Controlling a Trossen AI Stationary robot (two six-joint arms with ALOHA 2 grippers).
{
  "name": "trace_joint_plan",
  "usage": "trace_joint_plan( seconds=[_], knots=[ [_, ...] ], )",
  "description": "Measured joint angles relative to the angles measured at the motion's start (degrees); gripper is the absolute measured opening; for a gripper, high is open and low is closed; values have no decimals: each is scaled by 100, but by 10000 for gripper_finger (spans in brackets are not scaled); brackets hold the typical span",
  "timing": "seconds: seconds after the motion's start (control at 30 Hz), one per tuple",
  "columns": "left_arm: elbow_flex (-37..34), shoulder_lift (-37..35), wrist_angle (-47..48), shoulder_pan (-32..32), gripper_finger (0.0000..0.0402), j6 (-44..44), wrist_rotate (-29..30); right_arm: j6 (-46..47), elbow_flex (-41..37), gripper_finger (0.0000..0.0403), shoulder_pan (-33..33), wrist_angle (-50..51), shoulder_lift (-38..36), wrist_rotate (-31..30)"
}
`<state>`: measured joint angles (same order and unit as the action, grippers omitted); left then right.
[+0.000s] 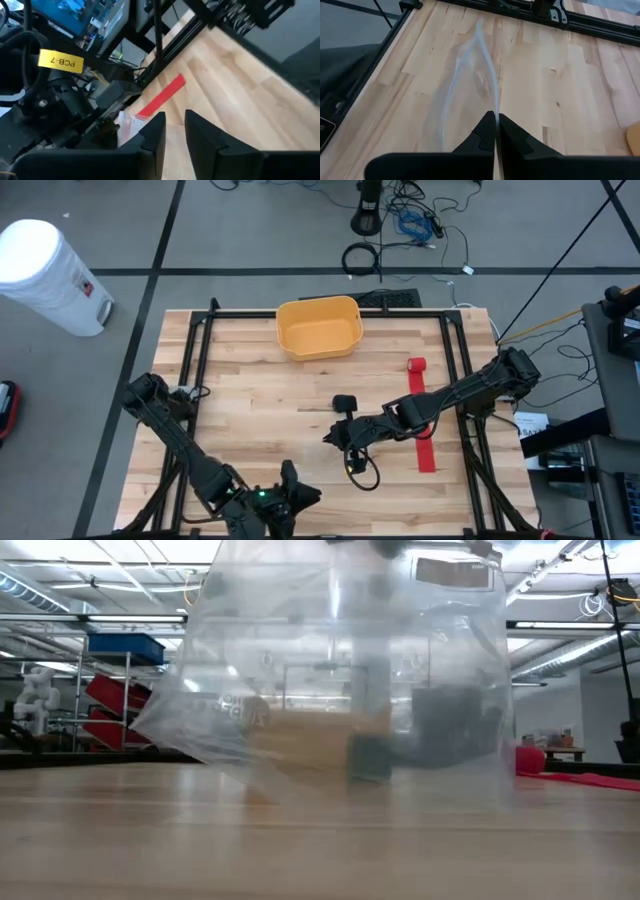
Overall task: Roll bandage
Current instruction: Open the transparent zip bag
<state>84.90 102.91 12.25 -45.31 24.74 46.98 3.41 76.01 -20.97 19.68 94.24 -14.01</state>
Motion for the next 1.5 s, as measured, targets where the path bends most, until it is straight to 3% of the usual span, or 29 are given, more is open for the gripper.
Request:
trace_joint_plan(
  seconds=[0.1,0.3,0.43,0.6,0.77,0.83,1.0,1.17,1.3,1.5],
  knots=[
    [0,-24,-34,-61,93,-46,290,-2,0,0,0,-2,0,4],
    [2,-80,-721,33,98,-45,2741,-90,0,0,-5,-72,0,28],
    [1,-72,-893,223,98,-326,3177,-301,0,0,-45,-200,-2,31],
    [0,-70,-808,457,98,-1127,2399,-437,0,0,-127,-200,-2,65],
    [-7,-224,-109,662,98,-2467,-112,-904,0,0,-280,-157,-2,69],
    [-7,-293,-100,681,98,-2785,-687,-1063,0,0,-344,-81,-2,69],
    [-7,-425,-278,633,98,-3005,-624,-1276,0,0,-482,49,-2,69],
    [-4,-516,552,628,98,-3857,-338,-1073,-1,0,-540,190,-2,66],
    [-5,-516,1328,832,98,-4573,-621,-983,-2,0,-540,244,-2,65],
    [-6,-516,1324,1156,98,-4689,-1228,-1019,-2,0,-518,43,8,61]
  ],
)
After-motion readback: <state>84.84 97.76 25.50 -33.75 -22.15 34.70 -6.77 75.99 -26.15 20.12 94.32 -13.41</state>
